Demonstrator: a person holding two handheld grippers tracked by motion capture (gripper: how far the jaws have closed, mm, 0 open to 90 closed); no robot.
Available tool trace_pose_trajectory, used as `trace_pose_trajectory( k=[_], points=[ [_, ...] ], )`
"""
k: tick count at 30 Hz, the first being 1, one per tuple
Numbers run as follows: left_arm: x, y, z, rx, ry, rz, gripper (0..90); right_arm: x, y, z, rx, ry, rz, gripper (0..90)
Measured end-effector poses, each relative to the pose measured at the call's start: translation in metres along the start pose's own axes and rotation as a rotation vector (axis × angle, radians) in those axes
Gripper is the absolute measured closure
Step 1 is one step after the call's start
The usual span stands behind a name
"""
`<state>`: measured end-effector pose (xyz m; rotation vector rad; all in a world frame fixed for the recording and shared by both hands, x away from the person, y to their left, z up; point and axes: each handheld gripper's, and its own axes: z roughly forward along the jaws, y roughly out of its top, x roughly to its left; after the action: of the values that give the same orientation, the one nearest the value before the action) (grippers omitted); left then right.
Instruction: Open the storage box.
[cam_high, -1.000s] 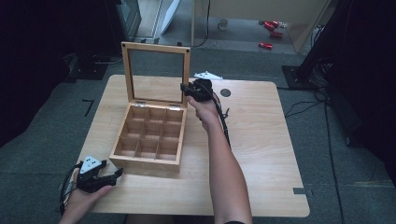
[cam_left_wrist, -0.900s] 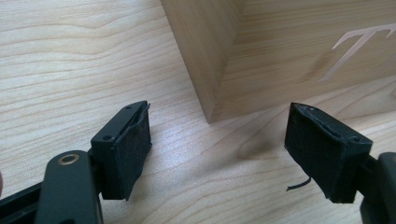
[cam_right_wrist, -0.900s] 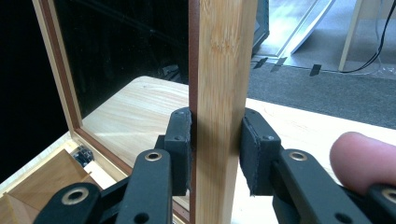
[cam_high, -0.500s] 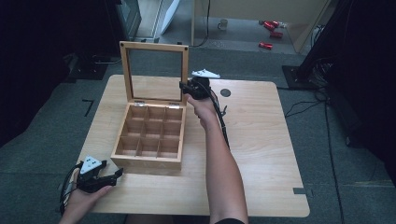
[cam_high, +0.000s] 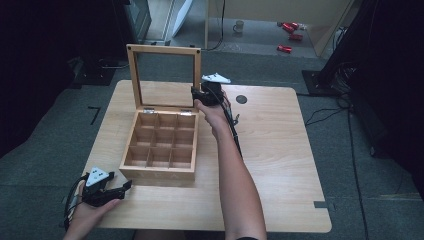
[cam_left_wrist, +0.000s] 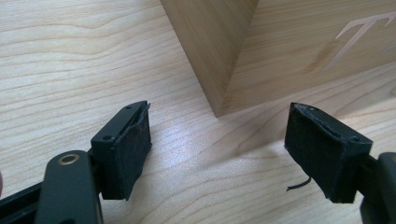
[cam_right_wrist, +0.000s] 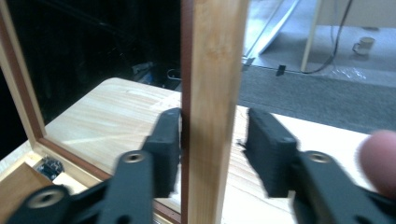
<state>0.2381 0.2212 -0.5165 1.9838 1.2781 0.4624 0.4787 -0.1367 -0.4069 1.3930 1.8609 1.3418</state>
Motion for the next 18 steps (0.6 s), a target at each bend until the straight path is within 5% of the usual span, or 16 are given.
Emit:
trace_pose_trajectory(
  k=[3, 10, 18],
  points=[
    [0.0, 0.0, 0.0, 0.001, 0.0, 0.002, 23.1, -0.001, 0.002, -0.004, 0.01, -0.002, 0.02, 42.0],
    [0.0, 0.0, 0.0, 0.001, 0.0, 0.002, 23.1, 0.006, -0.001, -0.026, 0.045, 0.016, -0.043, 23.8],
    [-0.001, 0.0, 0.0, 0.004, 0.006, 0.009, 23.2, -0.001, -0.013, -0.054, 0.054, 0.013, -0.038, 17.6]
  ],
)
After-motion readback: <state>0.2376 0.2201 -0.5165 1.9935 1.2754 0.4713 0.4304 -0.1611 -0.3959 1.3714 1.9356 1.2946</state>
